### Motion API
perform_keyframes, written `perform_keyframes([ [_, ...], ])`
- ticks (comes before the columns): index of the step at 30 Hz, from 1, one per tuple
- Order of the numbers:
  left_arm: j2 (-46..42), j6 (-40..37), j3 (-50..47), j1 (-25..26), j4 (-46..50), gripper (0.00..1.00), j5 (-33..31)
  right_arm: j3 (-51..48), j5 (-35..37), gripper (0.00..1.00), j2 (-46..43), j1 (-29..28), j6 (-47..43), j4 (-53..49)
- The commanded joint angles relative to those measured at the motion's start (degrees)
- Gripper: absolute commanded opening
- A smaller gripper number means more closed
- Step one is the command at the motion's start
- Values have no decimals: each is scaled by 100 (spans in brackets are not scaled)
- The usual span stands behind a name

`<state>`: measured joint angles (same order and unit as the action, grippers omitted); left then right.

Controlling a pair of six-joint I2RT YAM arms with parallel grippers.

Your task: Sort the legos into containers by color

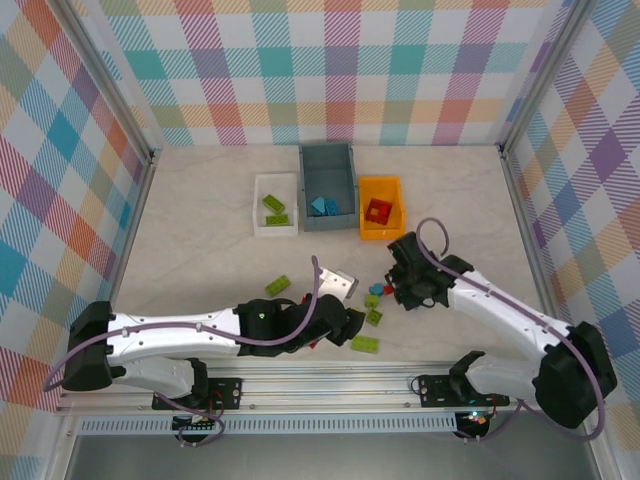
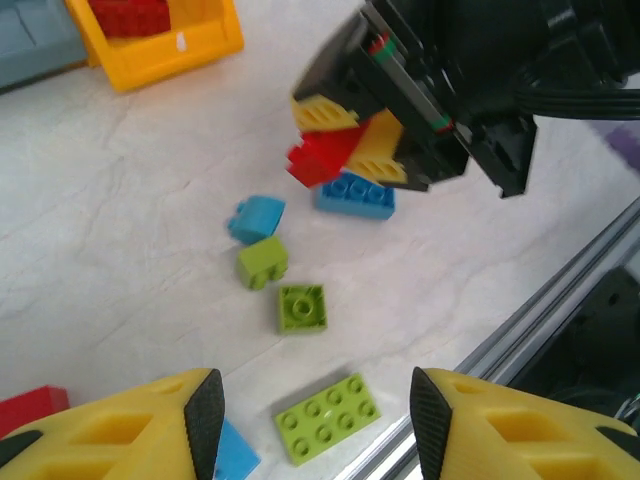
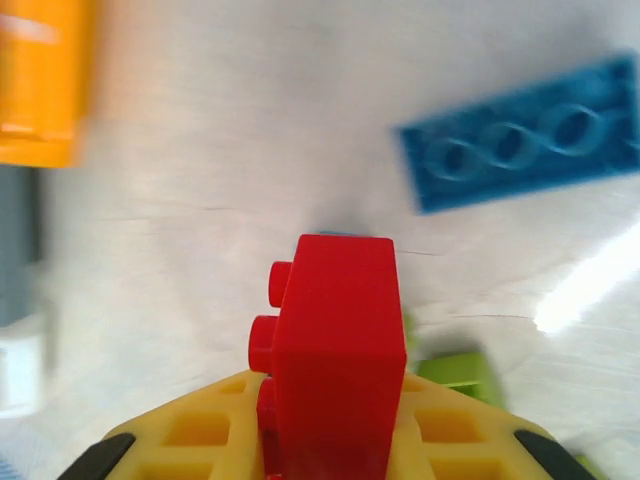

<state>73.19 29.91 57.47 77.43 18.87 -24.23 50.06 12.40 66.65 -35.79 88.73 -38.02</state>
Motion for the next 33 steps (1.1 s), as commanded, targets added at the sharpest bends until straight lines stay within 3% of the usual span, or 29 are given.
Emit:
perform_keyframes([
  [1, 119, 98, 503, -354, 37, 54, 25, 658, 510, 24, 351, 293, -1628, -171],
  [5, 372, 102, 949, -831, 125, 54, 259, 1575, 258, 23, 1360, 724, -3193, 185],
  [10, 606, 138, 1294, -1375, 93, 54, 446, 2896, -553, 23, 2889, 1205, -4705, 473],
  [21, 887, 164, 1350, -1714, -42, 54, 714, 5297, -1790, 29, 5301, 1865, -5670, -56],
  [26, 897, 176, 1367, -1714, 52, 54, 579, 5600, -1961, 40, 5638, 1917, -5870, -168],
  [29, 886, 242, 1367, -1714, 128, 54, 492, 5491, -1970, 49, 5558, 1936, -5874, -103],
  [33, 840, 419, 1392, -1718, 453, 54, 270, 5277, -1911, 52, 5168, 1938, -5967, -1],
])
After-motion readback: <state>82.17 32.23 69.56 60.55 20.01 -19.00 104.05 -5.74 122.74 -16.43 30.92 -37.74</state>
